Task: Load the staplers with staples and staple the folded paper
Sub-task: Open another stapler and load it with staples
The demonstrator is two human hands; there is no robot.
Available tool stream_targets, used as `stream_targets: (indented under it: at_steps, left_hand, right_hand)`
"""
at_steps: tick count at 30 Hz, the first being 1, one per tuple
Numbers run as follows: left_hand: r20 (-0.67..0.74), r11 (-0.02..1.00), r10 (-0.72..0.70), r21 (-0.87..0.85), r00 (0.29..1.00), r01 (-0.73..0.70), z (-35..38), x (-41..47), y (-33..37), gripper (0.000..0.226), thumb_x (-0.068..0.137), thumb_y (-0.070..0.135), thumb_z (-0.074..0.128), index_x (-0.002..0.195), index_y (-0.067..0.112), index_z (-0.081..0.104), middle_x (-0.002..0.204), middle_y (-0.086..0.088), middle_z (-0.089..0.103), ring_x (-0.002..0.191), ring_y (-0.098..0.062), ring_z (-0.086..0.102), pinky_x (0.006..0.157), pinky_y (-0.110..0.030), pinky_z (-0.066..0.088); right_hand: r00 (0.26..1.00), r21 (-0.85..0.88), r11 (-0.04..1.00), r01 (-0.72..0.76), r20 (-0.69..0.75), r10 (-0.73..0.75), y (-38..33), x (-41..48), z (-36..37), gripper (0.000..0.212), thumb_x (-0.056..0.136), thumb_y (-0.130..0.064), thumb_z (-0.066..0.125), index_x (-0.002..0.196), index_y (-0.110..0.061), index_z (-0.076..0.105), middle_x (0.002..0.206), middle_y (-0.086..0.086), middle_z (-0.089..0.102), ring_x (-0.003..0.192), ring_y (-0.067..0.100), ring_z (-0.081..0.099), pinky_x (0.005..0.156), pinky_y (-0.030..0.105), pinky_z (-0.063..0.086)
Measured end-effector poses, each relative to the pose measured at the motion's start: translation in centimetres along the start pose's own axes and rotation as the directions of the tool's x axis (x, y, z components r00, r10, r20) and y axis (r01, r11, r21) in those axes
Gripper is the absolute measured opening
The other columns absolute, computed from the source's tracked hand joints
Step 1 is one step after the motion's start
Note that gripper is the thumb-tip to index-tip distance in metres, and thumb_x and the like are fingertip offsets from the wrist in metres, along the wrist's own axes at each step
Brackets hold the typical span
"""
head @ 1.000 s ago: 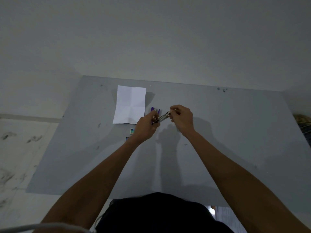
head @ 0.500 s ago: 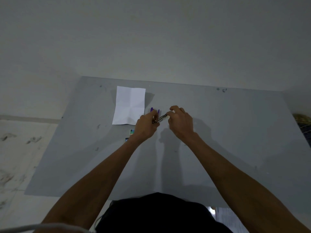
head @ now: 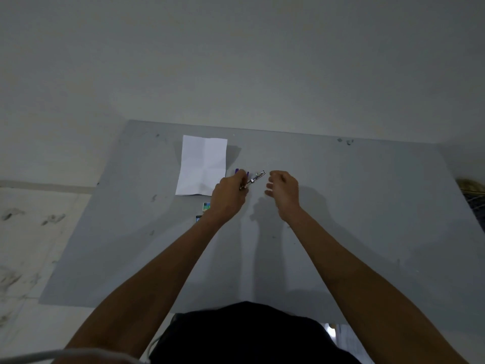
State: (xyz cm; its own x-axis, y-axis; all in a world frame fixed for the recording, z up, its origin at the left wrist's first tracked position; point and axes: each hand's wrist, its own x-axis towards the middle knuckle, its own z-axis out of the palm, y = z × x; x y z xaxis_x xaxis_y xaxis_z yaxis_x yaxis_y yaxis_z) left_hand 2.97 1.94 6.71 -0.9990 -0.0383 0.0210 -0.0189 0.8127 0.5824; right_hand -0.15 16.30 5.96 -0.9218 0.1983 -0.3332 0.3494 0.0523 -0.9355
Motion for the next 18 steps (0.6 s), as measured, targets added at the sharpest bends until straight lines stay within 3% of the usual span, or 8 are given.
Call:
stream_targets:
  at_steps: [2,3,5,7,9,12,15,18]
  left_hand:
    - [-0.006,0.995,0.08,0.062,0.997,-0.079,-0.2,-0.2,0.6,0.016,0.087,0.007,0.057,0.102,0.01,0.055,0.093,-0.014,0.065,0.079,-0.033,0.06,0.063,-0.036,0.045]
    - [-0.013,0.983,0.151,0.108,0.988,-0.149,-0.3,-0.3,0.9,0.024,0.085,0.003,0.057,0.108,0.009,0.056,0.098,-0.015,0.063,0.079,-0.034,0.061,0.063,-0.037,0.047]
    - [-0.012,0.903,0.359,0.258,0.933,-0.344,-0.2,-0.5,1.2,0.04,0.078,-0.006,0.06,0.115,0.009,0.058,0.101,-0.017,0.06,0.073,-0.035,0.062,0.056,-0.039,0.05]
    - [-0.003,0.767,0.525,0.434,0.851,-0.472,-0.6,-0.3,1.3,0.039,0.07,-0.007,0.067,0.105,0.01,0.062,0.096,-0.014,0.06,0.063,-0.031,0.06,0.048,-0.035,0.048]
    - [0.041,0.631,0.62,0.568,0.783,-0.529,-1.3,0.0,1.7,0.03,0.068,-0.002,0.069,0.093,0.012,0.06,0.097,-0.011,0.063,0.059,-0.026,0.057,0.047,-0.032,0.046]
    - [0.137,0.456,0.698,0.671,0.703,-0.584,-2.2,0.6,2.2,0.017,0.076,0.002,0.056,0.087,0.013,0.059,0.107,-0.011,0.064,0.062,-0.024,0.057,0.051,-0.031,0.046]
    - [0.183,0.382,0.718,0.703,0.672,-0.6,-2.7,1.1,2.6,0.017,0.076,0.003,0.052,0.086,0.015,0.061,0.105,-0.01,0.065,0.063,-0.023,0.058,0.052,-0.031,0.043]
    - [0.199,0.339,0.73,0.724,0.653,-0.6,-2.7,1.1,3.1,0.021,0.078,0.002,0.047,0.085,0.015,0.061,0.103,-0.008,0.065,0.061,-0.021,0.056,0.051,-0.03,0.04]
  right_hand:
    - [0.945,0.344,0.88,-0.326,0.14,0.296,-0.8,-0.1,0.5,0.026,0.099,-0.022,0.044,0.099,-0.001,0.058,0.088,0.017,0.061,0.073,0.024,0.058,0.069,0.034,0.054]
    - [0.907,0.448,0.79,-0.42,0.224,0.355,-1.1,-0.3,0.6,0.034,0.101,-0.027,0.04,0.097,0.002,0.058,0.086,0.018,0.062,0.074,0.026,0.059,0.071,0.035,0.054]
    - [0.864,0.58,0.641,-0.503,0.334,0.376,-1.4,-0.5,0.9,0.043,0.102,-0.03,0.032,0.089,0.001,0.058,0.086,0.018,0.062,0.078,0.027,0.06,0.074,0.036,0.053]
    - [0.851,0.651,0.55,-0.524,0.375,0.367,-1.4,-0.2,1.2,0.045,0.101,-0.029,0.028,0.087,0.0,0.06,0.087,0.016,0.062,0.078,0.025,0.06,0.074,0.033,0.052]
    - [0.84,0.671,0.507,-0.541,0.405,0.361,-1.5,0.3,1.3,0.052,0.102,-0.032,0.023,0.09,0.0,0.062,0.087,0.016,0.065,0.08,0.024,0.06,0.075,0.031,0.05]
    - [0.828,0.664,0.495,-0.56,0.443,0.343,-1.4,0.8,1.2,0.056,0.102,-0.036,0.019,0.103,0.002,0.06,0.095,0.017,0.065,0.085,0.025,0.061,0.076,0.03,0.05]
    - [0.819,0.654,0.493,-0.574,0.467,0.334,-1.6,0.5,1.1,0.055,0.103,-0.037,0.02,0.115,0.002,0.056,0.101,0.017,0.064,0.087,0.024,0.062,0.075,0.03,0.051]
    - [0.821,0.655,0.496,-0.57,0.466,0.329,-1.7,0.6,0.8,0.055,0.103,-0.038,0.019,0.107,0.0,0.058,0.101,0.015,0.064,0.088,0.023,0.062,0.075,0.029,0.051]
